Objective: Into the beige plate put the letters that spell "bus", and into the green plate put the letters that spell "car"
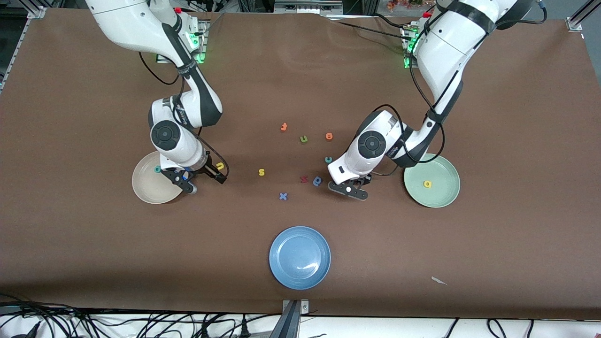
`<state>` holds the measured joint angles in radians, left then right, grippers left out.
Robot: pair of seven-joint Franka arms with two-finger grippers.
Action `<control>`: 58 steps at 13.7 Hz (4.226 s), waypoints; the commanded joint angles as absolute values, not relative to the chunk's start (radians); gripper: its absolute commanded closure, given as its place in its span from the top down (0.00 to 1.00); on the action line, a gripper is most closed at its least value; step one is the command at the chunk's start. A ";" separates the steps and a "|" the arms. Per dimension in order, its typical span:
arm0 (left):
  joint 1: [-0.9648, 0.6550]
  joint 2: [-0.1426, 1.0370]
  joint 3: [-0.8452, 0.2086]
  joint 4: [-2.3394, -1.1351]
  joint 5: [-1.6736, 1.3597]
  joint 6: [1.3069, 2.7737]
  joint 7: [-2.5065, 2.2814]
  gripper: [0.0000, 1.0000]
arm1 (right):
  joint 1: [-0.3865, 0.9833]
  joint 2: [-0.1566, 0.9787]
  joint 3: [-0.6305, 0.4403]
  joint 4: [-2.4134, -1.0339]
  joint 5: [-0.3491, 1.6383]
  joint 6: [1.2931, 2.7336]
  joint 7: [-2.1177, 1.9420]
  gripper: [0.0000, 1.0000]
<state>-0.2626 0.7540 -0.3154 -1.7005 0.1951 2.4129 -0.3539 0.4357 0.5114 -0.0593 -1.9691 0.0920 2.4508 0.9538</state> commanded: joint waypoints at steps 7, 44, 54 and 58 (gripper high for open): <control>-0.264 0.764 -0.314 -1.674 0.232 2.450 -0.379 0.06 | 0.426 0.548 -0.041 -1.954 0.144 2.494 1.067 0.99; -0.119 0.658 -0.532 -1.845 0.306 2.416 -0.504 0.99 | 0.440 0.460 -0.023 -2.203 0.140 2.734 1.161 0.72; -0.172 0.713 -0.532 -1.851 0.376 2.474 -0.604 0.71 | 0.428 0.469 -0.031 -2.203 0.140 2.734 1.114 0.58; -0.184 0.718 -0.532 -1.856 0.373 2.474 -0.603 0.68 | 0.426 0.471 -0.031 -2.201 0.141 2.734 1.108 0.50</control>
